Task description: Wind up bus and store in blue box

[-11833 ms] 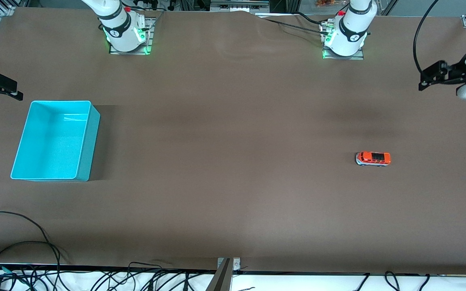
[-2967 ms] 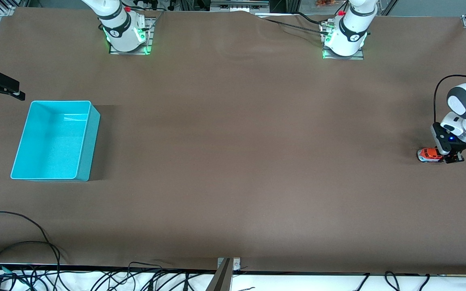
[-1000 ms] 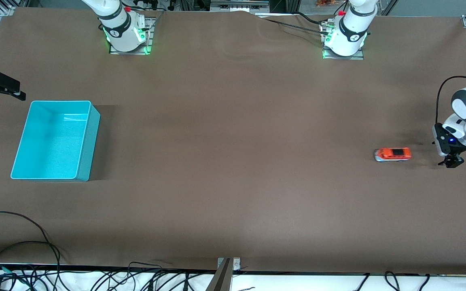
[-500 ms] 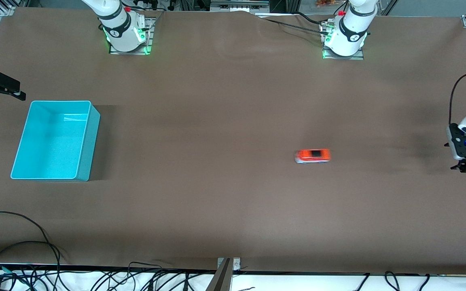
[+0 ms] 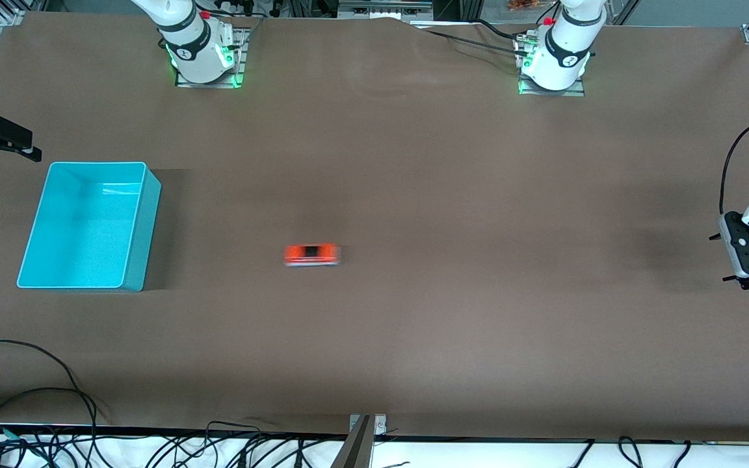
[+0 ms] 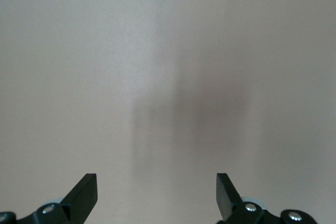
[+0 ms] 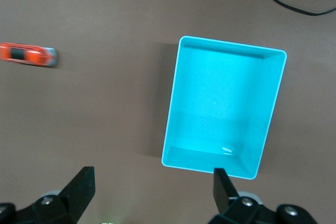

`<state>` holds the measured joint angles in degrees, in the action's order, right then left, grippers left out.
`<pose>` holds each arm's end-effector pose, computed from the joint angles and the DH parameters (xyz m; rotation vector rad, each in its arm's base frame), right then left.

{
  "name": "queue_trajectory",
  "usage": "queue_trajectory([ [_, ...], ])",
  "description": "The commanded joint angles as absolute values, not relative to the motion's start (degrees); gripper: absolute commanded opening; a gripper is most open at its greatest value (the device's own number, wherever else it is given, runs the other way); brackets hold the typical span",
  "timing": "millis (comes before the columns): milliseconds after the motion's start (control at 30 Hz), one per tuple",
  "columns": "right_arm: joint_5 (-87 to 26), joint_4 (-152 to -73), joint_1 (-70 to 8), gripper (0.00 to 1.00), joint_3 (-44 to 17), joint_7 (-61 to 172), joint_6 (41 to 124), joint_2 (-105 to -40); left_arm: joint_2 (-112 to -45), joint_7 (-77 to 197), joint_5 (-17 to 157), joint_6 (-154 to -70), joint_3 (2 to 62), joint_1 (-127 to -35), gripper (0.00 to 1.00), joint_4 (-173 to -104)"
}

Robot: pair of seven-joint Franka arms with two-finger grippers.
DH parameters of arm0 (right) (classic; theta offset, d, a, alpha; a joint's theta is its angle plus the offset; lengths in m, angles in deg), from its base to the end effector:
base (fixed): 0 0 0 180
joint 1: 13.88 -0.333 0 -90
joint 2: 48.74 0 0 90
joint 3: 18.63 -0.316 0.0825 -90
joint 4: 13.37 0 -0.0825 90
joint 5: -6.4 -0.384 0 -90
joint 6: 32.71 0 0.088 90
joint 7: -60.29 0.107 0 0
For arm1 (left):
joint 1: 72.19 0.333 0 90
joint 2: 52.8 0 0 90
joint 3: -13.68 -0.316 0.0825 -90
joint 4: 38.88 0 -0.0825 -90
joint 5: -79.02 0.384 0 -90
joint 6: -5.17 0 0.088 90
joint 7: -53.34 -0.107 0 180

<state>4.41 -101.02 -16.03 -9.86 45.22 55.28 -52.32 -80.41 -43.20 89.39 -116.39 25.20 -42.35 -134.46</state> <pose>0.5663 -0.0591 0.6061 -3.0969 -0.2292 0.0778 0.6299 0.2326 0.3296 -2.3468 2.0580 0.0932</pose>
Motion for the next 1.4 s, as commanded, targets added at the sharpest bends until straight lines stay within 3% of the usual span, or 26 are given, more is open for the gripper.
queue_trajectory([
  [0,4.03,-99.85,-15.99,1.00,-9.84,45.62,54.31,-52.69,-80.49,-36.68,88.24,-106.38,26.78,-43.71,1.00,-127.48],
  [567,4.11,-99.85,-15.99,1.00,-9.84,45.70,54.39,-52.69,-80.05,-17.16,88.24,-93.01,27.83,-47.31,1.00,-116.93],
  [1033,3.85,-99.85,-15.99,1.00,-9.84,45.09,54.39,-52.69,-73.73,-2.57,85.34,-85.28,28.27,-47.40,1.00,-116.57],
  [1367,3.50,-99.77,-16.16,1.00,-10.01,45.88,54.83,-52.69,-67.49,13.67,85.08,-78.06,33.45,-47.93,1.00,-116.75],
])
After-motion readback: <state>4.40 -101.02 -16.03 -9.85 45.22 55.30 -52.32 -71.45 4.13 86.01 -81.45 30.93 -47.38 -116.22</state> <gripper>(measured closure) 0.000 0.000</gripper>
